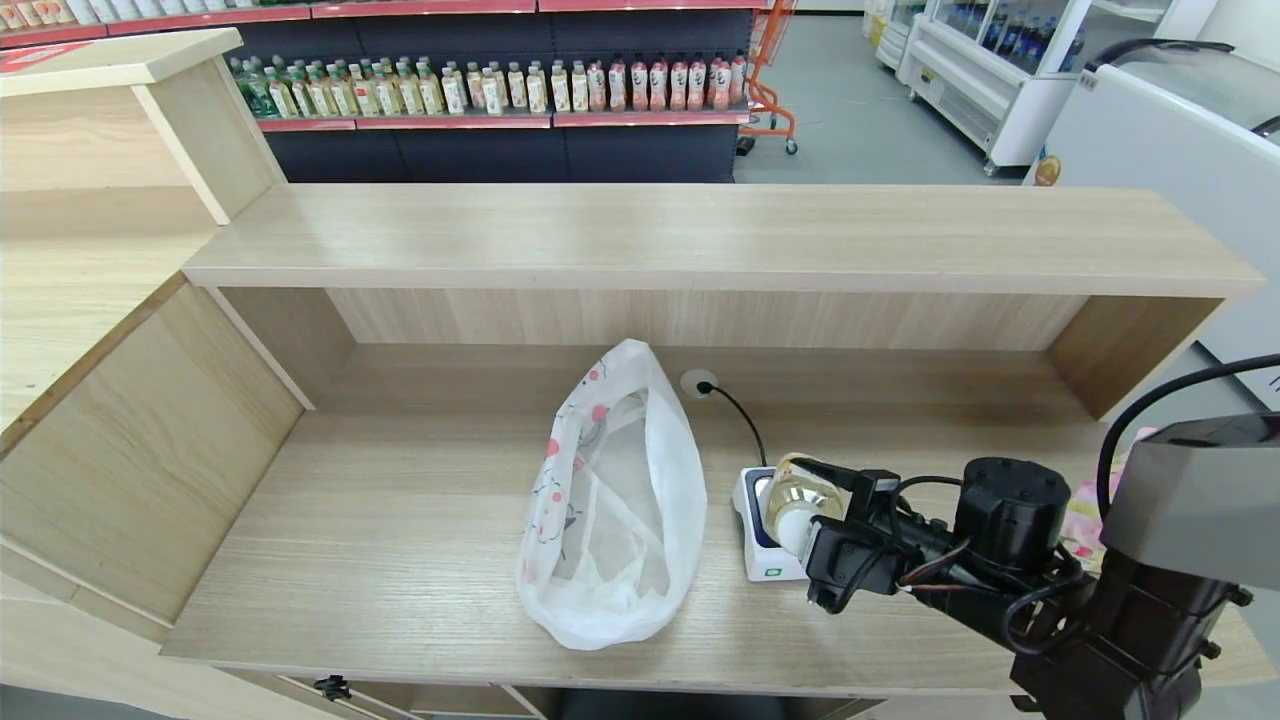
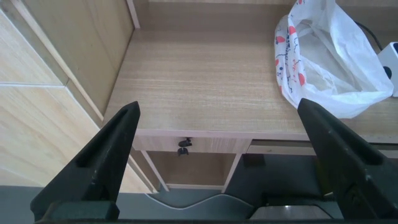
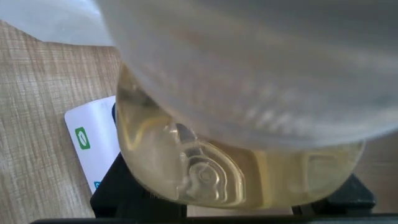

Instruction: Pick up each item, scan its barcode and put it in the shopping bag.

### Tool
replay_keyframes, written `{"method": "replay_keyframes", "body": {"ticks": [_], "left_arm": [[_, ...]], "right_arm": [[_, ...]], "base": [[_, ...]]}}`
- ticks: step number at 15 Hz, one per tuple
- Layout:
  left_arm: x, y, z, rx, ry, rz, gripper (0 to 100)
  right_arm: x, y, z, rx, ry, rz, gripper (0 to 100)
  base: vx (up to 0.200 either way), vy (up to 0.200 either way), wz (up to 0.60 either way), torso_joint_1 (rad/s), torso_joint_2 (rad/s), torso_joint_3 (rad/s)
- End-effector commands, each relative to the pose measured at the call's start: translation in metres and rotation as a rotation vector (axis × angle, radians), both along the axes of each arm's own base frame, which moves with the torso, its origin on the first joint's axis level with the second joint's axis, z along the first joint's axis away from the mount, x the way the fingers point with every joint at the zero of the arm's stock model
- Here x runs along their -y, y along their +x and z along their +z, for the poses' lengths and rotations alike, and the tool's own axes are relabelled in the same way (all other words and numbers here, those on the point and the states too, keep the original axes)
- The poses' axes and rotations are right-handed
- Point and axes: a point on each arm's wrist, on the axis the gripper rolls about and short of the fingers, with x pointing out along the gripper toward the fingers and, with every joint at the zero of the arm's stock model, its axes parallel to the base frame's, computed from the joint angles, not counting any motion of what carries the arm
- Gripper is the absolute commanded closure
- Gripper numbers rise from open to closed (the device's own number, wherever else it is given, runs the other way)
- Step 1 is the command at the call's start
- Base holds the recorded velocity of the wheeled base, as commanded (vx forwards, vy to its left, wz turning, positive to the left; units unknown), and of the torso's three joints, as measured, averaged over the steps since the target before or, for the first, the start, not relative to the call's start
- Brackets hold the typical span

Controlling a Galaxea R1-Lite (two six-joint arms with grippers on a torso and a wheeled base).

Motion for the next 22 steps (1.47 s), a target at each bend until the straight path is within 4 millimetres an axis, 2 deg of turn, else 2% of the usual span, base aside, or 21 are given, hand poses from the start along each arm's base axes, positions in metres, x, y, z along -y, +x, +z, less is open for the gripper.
{"method": "replay_keyframes", "body": {"ticks": [1,9,14,16,18,19,20,22], "left_arm": [[0.0,0.0,0.0,0.001,-0.001,0.0,0],[0.0,0.0,0.0,0.001,-0.001,0.0,0],[0.0,0.0,0.0,0.001,-0.001,0.0,0],[0.0,0.0,0.0,0.001,-0.001,0.0,0],[0.0,0.0,0.0,0.001,-0.001,0.0,0],[0.0,0.0,0.0,0.001,-0.001,0.0,0],[0.0,0.0,0.0,0.001,-0.002,0.0,0],[0.0,0.0,0.0,0.001,-0.002,0.0,0]], "right_arm": [[-0.002,0.004,-0.003,-0.003,-0.002,0.001,100],[-0.004,0.004,-0.009,-0.019,-0.011,0.007,100],[-0.007,0.003,-0.005,-0.008,-0.004,0.015,100],[-0.009,0.002,0.008,0.031,0.022,0.02,100],[-0.02,-0.007,0.044,0.095,0.143,0.007,100],[-0.026,-0.013,0.072,0.129,0.259,-0.07,100],[-0.03,-0.021,0.09,0.102,0.359,-0.129,100],[-0.028,-0.039,0.112,-0.001,0.513,-0.208,100]], "base": [[0.0,0.0,0.0,0.0,0.0,0.0],[0.0,0.0,0.0,0.0,0.0,0.0],[0.0,0.0,0.0,0.0,0.0,0.0],[0.0,0.0,0.0,0.0,0.0,0.0],[0.0,0.0,0.0,0.0,0.0,0.0],[0.0,0.0,0.0,0.0,0.0,0.0],[0.0,0.0,0.0,0.0,0.0,0.0],[0.0,0.0,0.0,0.0,0.0,0.0]]}}
